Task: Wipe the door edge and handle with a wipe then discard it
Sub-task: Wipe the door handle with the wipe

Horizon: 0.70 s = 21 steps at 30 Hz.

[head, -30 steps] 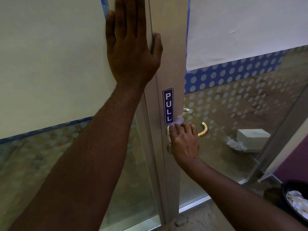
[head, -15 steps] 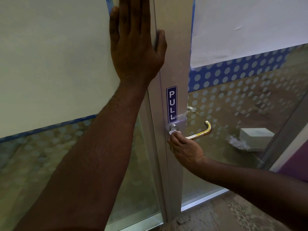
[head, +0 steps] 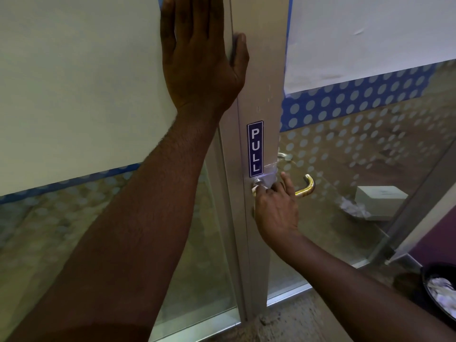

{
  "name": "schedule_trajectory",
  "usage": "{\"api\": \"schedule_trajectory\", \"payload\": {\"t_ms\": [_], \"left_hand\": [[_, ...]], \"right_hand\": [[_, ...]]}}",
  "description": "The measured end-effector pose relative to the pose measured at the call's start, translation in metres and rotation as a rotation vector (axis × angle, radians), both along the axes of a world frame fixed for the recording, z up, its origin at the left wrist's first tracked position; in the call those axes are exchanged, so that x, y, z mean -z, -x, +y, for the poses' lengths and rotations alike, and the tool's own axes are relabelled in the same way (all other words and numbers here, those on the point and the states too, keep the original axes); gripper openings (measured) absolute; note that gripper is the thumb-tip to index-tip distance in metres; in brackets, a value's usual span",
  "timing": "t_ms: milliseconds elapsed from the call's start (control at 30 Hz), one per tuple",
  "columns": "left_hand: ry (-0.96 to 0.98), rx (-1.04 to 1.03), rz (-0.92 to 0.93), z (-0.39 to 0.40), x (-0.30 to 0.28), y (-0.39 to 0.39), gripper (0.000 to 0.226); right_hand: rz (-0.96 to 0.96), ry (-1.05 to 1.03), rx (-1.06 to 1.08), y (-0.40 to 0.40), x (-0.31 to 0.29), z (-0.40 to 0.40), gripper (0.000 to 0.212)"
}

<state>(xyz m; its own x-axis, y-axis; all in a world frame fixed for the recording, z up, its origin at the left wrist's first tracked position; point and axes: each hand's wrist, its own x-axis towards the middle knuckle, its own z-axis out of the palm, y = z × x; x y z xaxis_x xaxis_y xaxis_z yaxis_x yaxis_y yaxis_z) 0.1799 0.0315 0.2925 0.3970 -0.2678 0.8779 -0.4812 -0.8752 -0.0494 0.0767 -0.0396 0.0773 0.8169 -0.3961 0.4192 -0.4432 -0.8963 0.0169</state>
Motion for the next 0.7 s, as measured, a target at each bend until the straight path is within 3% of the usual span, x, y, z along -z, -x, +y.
{"api": "schedule_trajectory", "payload": {"t_ms": [267,533,700], "left_hand": [[-0.01,-0.004,0.015,0.002,-0.001,0.004,0.073],[0.02,0.01,-0.042,0.002,-0.002,0.002,0.072],[0.013,0.019,-0.025,0.002,0.0,0.005,0.072]], "right_hand": [[0.081,-0.04,-0.018,-0.014,-0.01,0.006,0.029],[-0.042,0.016,-0.155,0.024,0.0,-0.019,0.051],[-0.033,-0.016,-0.115,0.001,0.008,-0.005,0.037]]}}
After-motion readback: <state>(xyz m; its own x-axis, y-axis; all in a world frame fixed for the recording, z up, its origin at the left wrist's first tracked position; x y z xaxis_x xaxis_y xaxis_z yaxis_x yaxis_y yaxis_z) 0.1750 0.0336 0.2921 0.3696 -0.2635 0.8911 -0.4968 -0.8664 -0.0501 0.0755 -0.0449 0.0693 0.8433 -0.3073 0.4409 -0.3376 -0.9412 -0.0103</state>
